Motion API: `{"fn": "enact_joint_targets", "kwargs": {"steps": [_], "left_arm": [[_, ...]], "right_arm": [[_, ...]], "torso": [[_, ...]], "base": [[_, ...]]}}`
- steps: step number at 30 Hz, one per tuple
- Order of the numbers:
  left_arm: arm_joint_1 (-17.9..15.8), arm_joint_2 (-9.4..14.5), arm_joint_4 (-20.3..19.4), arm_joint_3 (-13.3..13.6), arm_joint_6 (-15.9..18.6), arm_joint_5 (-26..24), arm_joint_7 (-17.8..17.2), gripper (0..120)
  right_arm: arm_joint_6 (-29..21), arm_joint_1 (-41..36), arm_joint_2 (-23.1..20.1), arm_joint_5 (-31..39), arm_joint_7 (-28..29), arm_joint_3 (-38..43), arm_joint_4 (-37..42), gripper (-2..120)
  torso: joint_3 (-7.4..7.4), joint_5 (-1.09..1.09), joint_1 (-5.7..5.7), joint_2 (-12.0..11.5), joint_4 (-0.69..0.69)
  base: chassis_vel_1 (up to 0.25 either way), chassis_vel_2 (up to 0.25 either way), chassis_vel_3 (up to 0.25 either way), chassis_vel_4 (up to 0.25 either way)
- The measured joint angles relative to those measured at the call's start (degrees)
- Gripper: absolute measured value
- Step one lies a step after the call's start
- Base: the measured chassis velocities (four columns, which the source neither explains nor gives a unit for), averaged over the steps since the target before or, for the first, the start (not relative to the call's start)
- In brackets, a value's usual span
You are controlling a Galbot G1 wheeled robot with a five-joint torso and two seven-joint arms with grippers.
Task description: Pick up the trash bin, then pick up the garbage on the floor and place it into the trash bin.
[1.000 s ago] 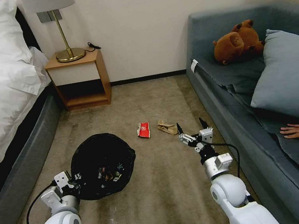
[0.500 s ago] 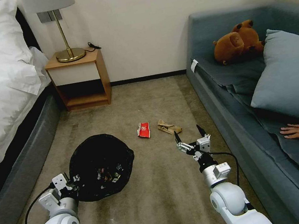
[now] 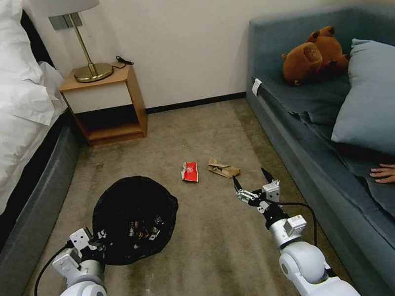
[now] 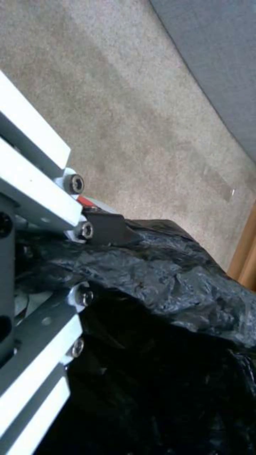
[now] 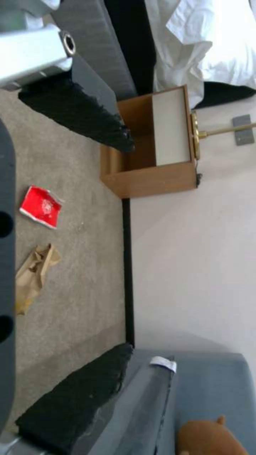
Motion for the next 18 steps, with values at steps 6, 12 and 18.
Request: {"fn": "enact_joint_targets", "kwargs": {"steps": [6, 12, 18], "left_arm": [[-0.16, -0.07, 0.31, 0.12, -0.53, 0.36, 0.0, 1], [-0.2, -0.06, 0.69, 0.22, -0.92, 0.7, 0.03, 1], [-0.47, -0.11, 0.7, 0.49, -0.92, 0.81, 0.05, 1]], "right_arm": [[0.1, 0.22, 0.21, -0.02, -0.4, -0.07, -0.78, 100], [0.41, 0.16, 0.29, -0.04, -0.78, 0.18, -1.24, 100], [0.81, 0.1, 0.34, -0.04, -1.09, 0.6, -1.62, 100]], "torso": [[0.0, 0.0, 0.0, 0.0, 0.0], [0.0, 0.0, 0.0, 0.01, 0.0], [0.0, 0.0, 0.0, 0.0, 0.0]], "base": [[0.0, 0.0, 0.0, 0.0], [0.0, 0.0, 0.0, 0.0], [-0.035, 0.035, 0.043, -0.036]]}}
